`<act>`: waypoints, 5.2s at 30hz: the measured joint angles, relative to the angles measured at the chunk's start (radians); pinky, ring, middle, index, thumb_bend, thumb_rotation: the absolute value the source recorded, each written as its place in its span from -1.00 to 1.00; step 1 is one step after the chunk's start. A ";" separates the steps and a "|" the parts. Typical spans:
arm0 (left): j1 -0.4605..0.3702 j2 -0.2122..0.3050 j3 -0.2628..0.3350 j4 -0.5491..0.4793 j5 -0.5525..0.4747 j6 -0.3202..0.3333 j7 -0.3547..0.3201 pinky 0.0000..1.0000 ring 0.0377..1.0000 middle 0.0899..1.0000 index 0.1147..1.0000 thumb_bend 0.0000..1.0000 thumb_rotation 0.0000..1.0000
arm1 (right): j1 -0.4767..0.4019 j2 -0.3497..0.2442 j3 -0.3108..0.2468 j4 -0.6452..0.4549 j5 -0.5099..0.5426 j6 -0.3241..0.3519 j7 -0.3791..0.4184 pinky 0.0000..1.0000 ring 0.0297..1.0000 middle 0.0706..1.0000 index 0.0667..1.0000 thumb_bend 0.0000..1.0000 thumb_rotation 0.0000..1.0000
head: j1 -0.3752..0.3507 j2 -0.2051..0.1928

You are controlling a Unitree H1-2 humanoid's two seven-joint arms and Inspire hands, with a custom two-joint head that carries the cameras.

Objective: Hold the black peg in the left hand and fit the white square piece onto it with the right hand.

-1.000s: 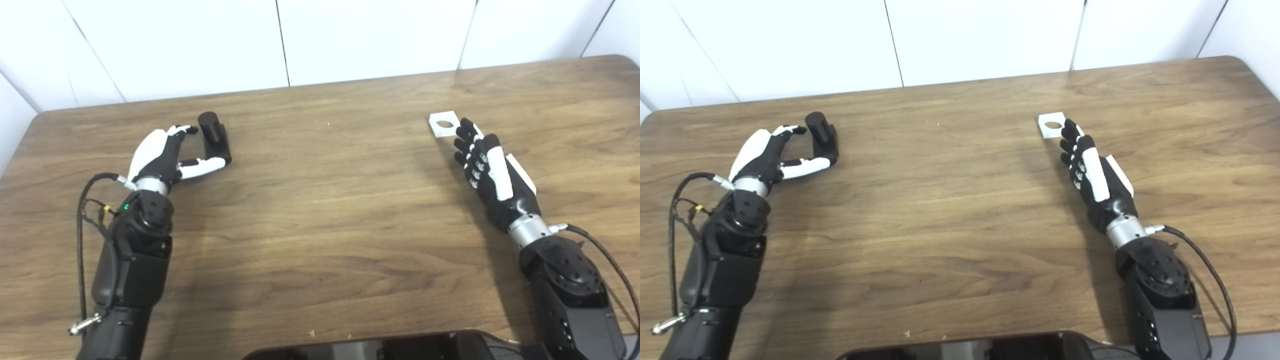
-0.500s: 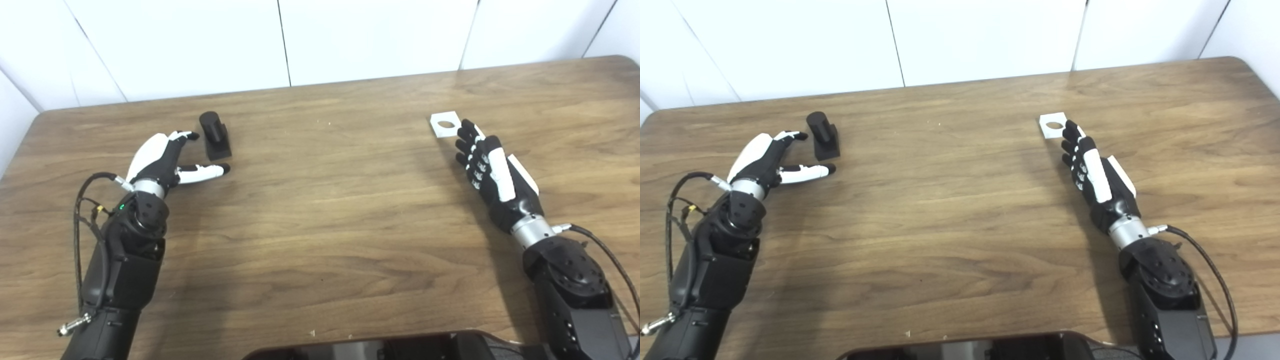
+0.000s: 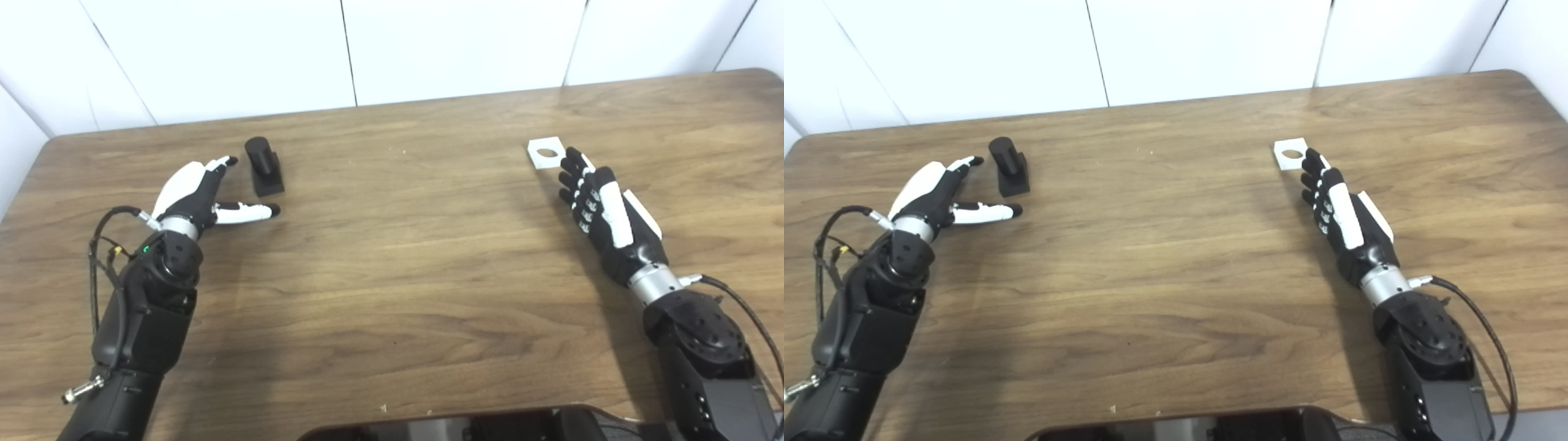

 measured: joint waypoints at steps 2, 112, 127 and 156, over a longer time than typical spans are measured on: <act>-0.003 0.007 -0.012 0.006 0.000 0.000 -0.001 1.00 1.00 1.00 0.97 0.83 -0.08 | 0.000 0.000 0.000 0.000 0.001 0.000 0.000 1.00 1.00 1.00 1.00 0.28 1.00 | 0.002 0.002; -0.220 0.087 -0.193 0.294 0.032 -0.126 -0.038 1.00 1.00 1.00 0.77 0.95 0.02 | 0.016 -0.010 0.011 0.007 0.003 -0.027 0.007 1.00 1.00 1.00 1.00 0.25 1.00 | 0.002 -0.038; -0.242 0.068 -0.191 0.329 0.021 -0.168 -0.008 1.00 1.00 1.00 0.78 0.83 -0.13 | 0.019 -0.014 0.011 0.006 0.018 -0.031 0.007 1.00 1.00 1.00 1.00 0.25 1.00 | -0.008 -0.043; -0.265 0.062 -0.201 0.351 0.023 -0.200 -0.008 1.00 1.00 1.00 0.35 0.80 -0.12 | 0.023 -0.033 0.010 0.008 0.030 -0.038 0.009 1.00 1.00 1.00 1.00 0.24 1.00 | -0.006 -0.043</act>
